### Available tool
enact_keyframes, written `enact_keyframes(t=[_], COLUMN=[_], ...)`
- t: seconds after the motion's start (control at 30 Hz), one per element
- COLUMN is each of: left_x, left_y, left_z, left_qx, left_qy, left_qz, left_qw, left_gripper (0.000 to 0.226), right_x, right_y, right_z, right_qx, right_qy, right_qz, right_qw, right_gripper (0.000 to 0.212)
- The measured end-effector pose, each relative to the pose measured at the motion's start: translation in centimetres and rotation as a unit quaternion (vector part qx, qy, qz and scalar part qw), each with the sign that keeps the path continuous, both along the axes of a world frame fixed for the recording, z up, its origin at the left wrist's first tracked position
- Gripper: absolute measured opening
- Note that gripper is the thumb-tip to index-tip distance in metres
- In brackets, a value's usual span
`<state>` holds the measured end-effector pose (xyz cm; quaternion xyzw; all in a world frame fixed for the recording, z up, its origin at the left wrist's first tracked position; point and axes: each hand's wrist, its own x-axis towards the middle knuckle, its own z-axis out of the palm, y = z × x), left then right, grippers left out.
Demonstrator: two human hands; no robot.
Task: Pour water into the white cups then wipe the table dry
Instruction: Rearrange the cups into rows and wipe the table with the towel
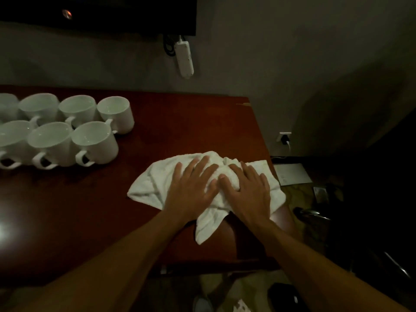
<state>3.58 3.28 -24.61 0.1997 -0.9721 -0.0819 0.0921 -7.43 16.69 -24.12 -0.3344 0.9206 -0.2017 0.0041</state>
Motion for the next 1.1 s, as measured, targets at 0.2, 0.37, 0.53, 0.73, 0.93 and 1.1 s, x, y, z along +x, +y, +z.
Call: enact_keyframes(t=[0.2, 0.37, 0.53, 0.73, 0.93, 1.1], left_x=[9.0, 16.7, 22.4, 25.8, 27.7, 28.6], left_y=[-0.3, -2.8, -6.9, -12.3, -18.5, -22.1], left_z=[-0.1, 0.1, 0.5, -0.1, -0.6, -0.3], left_qx=[0.043, 0.057, 0.075, 0.069, 0.071, 0.062], left_qy=[0.012, 0.026, 0.031, 0.040, 0.069, 0.076], left_qz=[-0.006, 0.000, 0.007, 0.013, -0.011, -0.036], left_qw=[0.999, 0.998, 0.997, 0.997, 0.995, 0.995], left_gripper=[0.069, 0.070, 0.073, 0.066, 0.056, 0.056], right_x=[8.9, 16.5, 21.7, 24.9, 27.0, 28.1], right_y=[-0.1, -2.7, -6.7, -11.7, -16.9, -20.4], right_z=[-0.1, 0.0, -0.1, -0.3, -0.2, 0.0], right_qx=[-0.019, -0.011, -0.004, -0.010, -0.012, 0.006], right_qy=[0.000, 0.011, 0.007, 0.017, 0.023, 0.018], right_qz=[0.001, -0.003, 0.011, 0.016, 0.025, 0.016], right_qw=[1.000, 1.000, 1.000, 1.000, 0.999, 1.000], right_gripper=[0.080, 0.074, 0.075, 0.076, 0.082, 0.080])
